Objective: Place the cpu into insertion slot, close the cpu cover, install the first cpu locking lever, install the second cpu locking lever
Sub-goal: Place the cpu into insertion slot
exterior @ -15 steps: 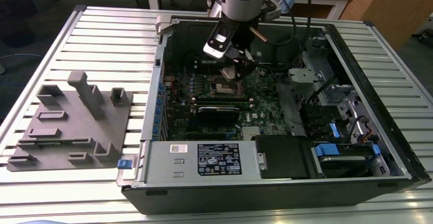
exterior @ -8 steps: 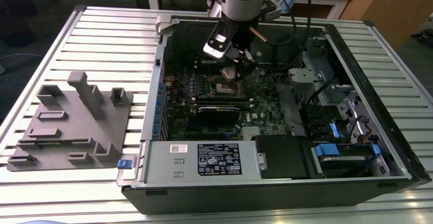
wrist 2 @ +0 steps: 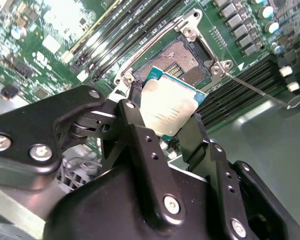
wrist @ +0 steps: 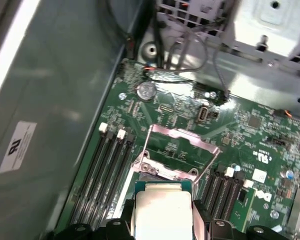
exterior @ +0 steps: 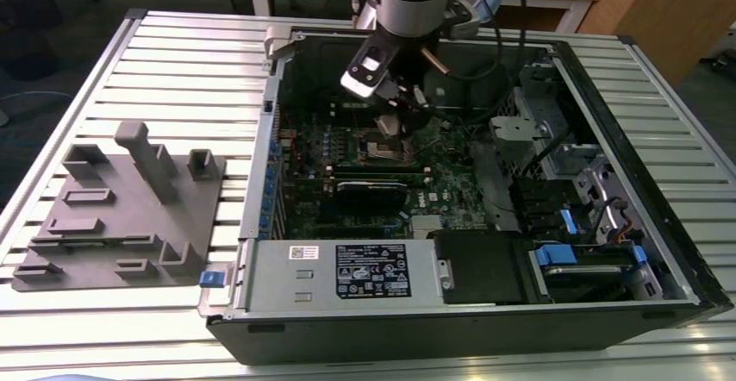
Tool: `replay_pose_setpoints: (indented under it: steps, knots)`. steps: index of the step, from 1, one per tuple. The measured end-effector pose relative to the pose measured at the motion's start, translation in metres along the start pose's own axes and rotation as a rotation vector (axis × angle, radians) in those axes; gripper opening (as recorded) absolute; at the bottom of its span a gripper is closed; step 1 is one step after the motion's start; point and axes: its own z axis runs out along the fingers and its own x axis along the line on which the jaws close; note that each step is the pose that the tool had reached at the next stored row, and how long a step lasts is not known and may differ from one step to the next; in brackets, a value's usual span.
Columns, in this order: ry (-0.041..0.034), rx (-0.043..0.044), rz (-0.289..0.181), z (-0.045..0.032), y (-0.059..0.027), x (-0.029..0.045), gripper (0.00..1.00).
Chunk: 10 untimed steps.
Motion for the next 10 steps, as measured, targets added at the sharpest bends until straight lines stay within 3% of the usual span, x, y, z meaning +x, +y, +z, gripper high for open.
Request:
replay_pose_setpoints:
  steps: [10]
  knots:
    - [-0.0172,-0.0037,0.181,0.0036,-0.0003,-0.0001,0.54]
